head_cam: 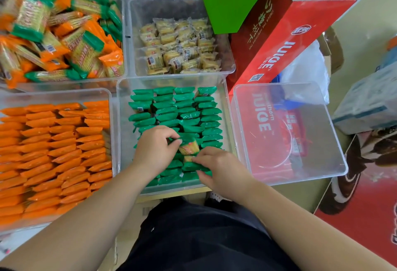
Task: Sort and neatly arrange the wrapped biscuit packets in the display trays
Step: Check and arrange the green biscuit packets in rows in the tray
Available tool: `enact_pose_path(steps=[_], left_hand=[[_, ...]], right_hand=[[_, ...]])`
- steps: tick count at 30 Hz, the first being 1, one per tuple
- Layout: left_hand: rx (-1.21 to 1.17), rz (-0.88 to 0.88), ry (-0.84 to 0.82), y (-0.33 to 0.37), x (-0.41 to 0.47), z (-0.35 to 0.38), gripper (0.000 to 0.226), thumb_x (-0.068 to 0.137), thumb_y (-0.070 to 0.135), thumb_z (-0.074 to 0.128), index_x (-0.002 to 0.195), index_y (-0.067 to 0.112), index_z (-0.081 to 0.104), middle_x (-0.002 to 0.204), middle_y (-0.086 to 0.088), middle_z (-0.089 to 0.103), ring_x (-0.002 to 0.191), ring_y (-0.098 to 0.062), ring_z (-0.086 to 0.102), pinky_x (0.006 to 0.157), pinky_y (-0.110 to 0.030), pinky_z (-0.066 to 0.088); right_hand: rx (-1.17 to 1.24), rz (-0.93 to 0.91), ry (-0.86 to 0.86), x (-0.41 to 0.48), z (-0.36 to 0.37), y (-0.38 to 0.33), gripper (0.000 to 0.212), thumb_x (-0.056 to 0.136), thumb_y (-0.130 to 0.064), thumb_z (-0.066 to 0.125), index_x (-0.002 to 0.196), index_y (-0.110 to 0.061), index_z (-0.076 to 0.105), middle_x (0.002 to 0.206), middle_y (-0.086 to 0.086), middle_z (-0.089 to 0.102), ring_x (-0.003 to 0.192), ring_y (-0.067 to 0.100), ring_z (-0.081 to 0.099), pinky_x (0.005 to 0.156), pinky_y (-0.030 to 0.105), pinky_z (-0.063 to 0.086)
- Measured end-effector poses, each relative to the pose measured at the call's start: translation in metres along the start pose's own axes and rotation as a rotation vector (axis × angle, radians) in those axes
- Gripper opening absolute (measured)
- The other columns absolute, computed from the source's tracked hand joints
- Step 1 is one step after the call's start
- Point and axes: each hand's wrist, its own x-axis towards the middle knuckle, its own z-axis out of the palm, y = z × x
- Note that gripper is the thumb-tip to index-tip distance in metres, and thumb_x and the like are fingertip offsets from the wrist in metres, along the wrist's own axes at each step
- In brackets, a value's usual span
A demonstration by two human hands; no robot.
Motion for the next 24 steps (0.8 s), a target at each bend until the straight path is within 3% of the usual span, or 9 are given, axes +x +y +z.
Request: enact_pose_path(steps=[2,4,8,12,18,24], left_hand=[[-0.058,-0.066,0.056,0.002,-0.005,-0.014,0.007,0.087,0.017,0.076,0.092,0.014,0.078,0.091,0.009,0.066,0.081,-0.007,0.056,0.068,-0.005,0.035],[-0.116,-0.140,0.104,0.001,-0.013,-0.025,0.008,0.089,0.017,0.074,0.094,0.012,0.078,0.087,0.013,0.063,0.080,-0.005,0.055,0.067,0.000,0.034],[-0.241,-0.230,0.201,-0.002,-0.034,-0.042,0.004,0.088,0.019,0.074,0.092,0.020,0.076,0.082,0.019,0.065,0.079,0.001,0.060,0.070,-0.013,0.042],[-0.369,-0.301,0.248,-0.009,-0.057,-0.050,0.001,0.088,0.019,0.075,0.087,0.020,0.075,0.080,0.008,0.071,0.075,-0.007,0.063,0.068,-0.028,0.050],[-0.428,-0.358,0.237,-0.022,-0.077,-0.051,0.001,0.086,0.018,0.077,0.086,0.019,0.077,0.078,0.004,0.073,0.076,-0.015,0.067,0.066,-0.033,0.053],[-0.456,-0.363,0.237,-0.028,-0.085,-0.057,0.009,0.087,0.019,0.076,0.080,0.025,0.075,0.073,0.013,0.070,0.069,-0.006,0.062,0.061,-0.028,0.045]], right_hand=[[-0.032,0.028,-0.034,0.005,0.002,0.002,0.034,0.084,-0.011,0.071,0.118,-0.012,0.074,0.105,0.006,0.070,0.090,0.027,0.068,0.078,0.033,0.056],[-0.053,0.100,-0.097,0.010,0.004,0.007,0.036,0.091,-0.012,0.068,0.126,-0.018,0.070,0.113,0.006,0.066,0.103,0.026,0.063,0.089,0.036,0.053],[-0.189,0.113,-0.195,0.018,0.017,0.012,0.034,0.095,-0.013,0.060,0.127,-0.021,0.069,0.110,0.005,0.060,0.110,0.027,0.053,0.090,0.039,0.051],[-0.309,0.118,-0.207,0.028,0.026,0.010,0.029,0.094,-0.012,0.058,0.119,-0.019,0.071,0.103,0.003,0.057,0.102,0.026,0.052,0.084,0.040,0.051],[-0.434,0.079,-0.256,0.042,0.029,0.015,0.025,0.093,-0.017,0.058,0.110,-0.028,0.074,0.097,-0.006,0.063,0.094,0.021,0.047,0.081,0.033,0.045],[-0.480,0.068,-0.369,0.035,0.018,0.010,0.038,0.096,-0.028,0.045,0.128,-0.031,0.065,0.115,-0.007,0.060,0.103,0.023,0.042,0.094,0.039,0.039]])
